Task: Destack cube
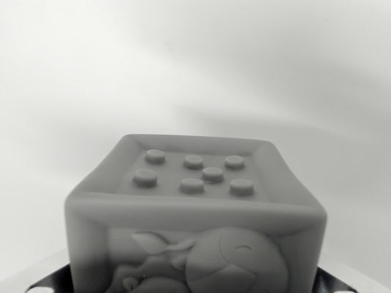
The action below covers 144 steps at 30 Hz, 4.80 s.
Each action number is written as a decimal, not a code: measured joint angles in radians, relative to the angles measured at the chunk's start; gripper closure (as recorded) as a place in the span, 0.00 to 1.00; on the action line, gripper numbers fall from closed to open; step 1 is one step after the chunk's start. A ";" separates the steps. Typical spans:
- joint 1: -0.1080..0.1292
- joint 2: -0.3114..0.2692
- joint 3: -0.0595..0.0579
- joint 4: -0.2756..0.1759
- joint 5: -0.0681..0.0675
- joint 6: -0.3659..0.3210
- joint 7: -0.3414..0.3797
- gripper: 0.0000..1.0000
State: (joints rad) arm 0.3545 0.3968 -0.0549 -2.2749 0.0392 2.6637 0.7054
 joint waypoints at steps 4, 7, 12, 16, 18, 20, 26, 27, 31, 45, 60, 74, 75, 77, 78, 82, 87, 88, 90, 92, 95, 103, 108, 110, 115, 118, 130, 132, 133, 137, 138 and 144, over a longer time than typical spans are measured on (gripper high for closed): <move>0.000 0.025 0.001 0.004 0.003 0.022 -0.001 1.00; -0.001 0.048 0.003 0.009 0.006 0.040 -0.003 1.00; -0.002 0.078 0.005 0.015 0.009 0.064 -0.004 1.00; -0.004 0.101 0.007 0.022 0.010 0.080 -0.005 1.00; -0.006 0.111 0.008 0.024 0.010 0.088 -0.005 1.00; -0.006 0.119 0.009 0.026 0.010 0.094 -0.006 1.00; -0.010 0.144 0.014 0.034 0.010 0.112 -0.006 1.00; -0.011 0.148 0.014 0.035 0.010 0.114 -0.006 1.00; -0.013 0.157 0.016 0.037 0.010 0.122 -0.006 1.00; -0.014 0.166 0.018 0.041 0.010 0.128 -0.006 0.00; -0.014 0.167 0.018 0.042 0.010 0.128 -0.006 0.00; -0.014 0.167 0.018 0.042 0.010 0.128 -0.006 0.00; -0.014 0.167 0.018 0.042 0.010 0.128 -0.006 0.00; -0.014 0.166 0.018 0.042 0.010 0.127 -0.006 0.00; -0.014 0.164 0.018 0.041 0.010 0.127 -0.006 0.00; -0.013 0.150 0.018 0.037 0.010 0.119 -0.006 0.00; -0.013 0.124 0.016 0.030 0.010 0.101 -0.005 0.00; -0.012 0.118 0.016 0.028 0.009 0.096 -0.005 0.00; -0.012 0.104 0.015 0.025 0.009 0.086 -0.005 0.00; -0.011 0.094 0.014 0.022 0.009 0.079 -0.005 0.00; -0.009 0.070 0.012 0.017 0.008 0.060 -0.004 0.00; -0.004 -0.001 0.005 0.003 0.004 0.004 -0.002 0.00; -0.002 -0.044 0.002 -0.003 0.001 -0.032 0.000 0.00; -0.001 -0.062 0.001 -0.004 -0.002 -0.049 0.002 0.00; -0.001 -0.106 -0.001 -0.005 -0.006 -0.091 0.005 0.00; -0.001 -0.136 -0.001 -0.005 -0.010 -0.121 0.008 0.00; -0.001 -0.247 -0.002 0.009 -0.022 -0.245 0.016 0.00; -0.001 -0.263 -0.002 0.015 -0.024 -0.268 0.017 0.00; -0.001 -0.267 -0.002 0.017 -0.024 -0.273 0.017 0.00; -0.001 -0.299 -0.002 0.030 -0.027 -0.318 0.019 0.00; -0.001 -0.306 -0.002 0.033 -0.027 -0.328 0.020 0.00; -0.001 -0.339 -0.002 0.053 -0.030 -0.382 0.021 0.00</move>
State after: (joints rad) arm 0.3539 0.0577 -0.0568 -2.2215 0.0094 2.2819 0.7269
